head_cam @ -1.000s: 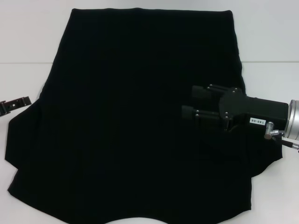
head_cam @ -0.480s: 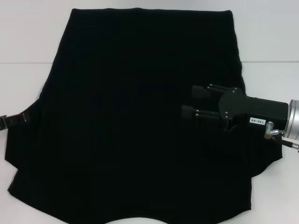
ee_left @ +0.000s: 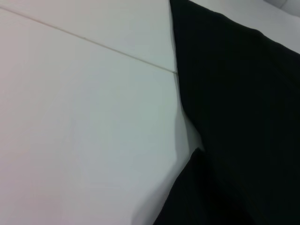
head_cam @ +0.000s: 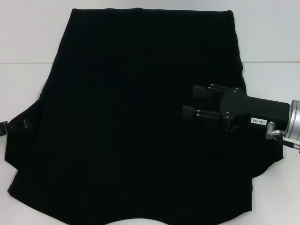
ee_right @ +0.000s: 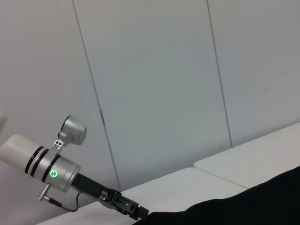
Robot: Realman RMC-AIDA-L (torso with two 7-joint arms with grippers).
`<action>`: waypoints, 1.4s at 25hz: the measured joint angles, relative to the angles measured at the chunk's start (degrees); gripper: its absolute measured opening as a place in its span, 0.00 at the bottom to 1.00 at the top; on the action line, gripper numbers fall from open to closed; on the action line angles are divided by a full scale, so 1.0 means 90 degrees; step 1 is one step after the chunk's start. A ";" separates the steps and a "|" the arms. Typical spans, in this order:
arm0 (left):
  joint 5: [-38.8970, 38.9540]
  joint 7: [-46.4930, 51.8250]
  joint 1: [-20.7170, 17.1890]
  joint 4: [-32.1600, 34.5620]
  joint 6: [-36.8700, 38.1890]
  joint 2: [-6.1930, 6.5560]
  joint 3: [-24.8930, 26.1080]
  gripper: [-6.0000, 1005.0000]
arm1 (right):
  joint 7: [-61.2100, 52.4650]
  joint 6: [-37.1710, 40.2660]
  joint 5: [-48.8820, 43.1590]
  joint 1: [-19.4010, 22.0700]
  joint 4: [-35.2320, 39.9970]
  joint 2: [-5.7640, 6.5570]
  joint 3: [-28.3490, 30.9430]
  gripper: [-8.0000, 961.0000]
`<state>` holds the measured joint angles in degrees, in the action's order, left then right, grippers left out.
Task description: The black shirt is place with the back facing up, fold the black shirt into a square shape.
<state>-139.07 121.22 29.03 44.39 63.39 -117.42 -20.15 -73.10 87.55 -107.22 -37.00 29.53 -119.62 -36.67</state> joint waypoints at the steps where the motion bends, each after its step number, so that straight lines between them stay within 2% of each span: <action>1: -0.0007 0.0001 0.0003 0.0000 0.0006 0.0000 -0.0002 0.92 | 0.0001 0.0001 0.0000 0.0000 0.0000 0.0000 0.0008 0.82; 35: -0.0217 0.0009 0.0017 0.0059 0.0115 0.0011 -0.0014 0.90 | 0.0022 0.0005 -0.0001 0.0000 0.0020 0.0000 0.0032 0.82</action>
<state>-141.03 121.30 29.18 44.92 64.43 -117.33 -20.27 -72.90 87.60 -107.23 -37.00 29.71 -119.62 -36.38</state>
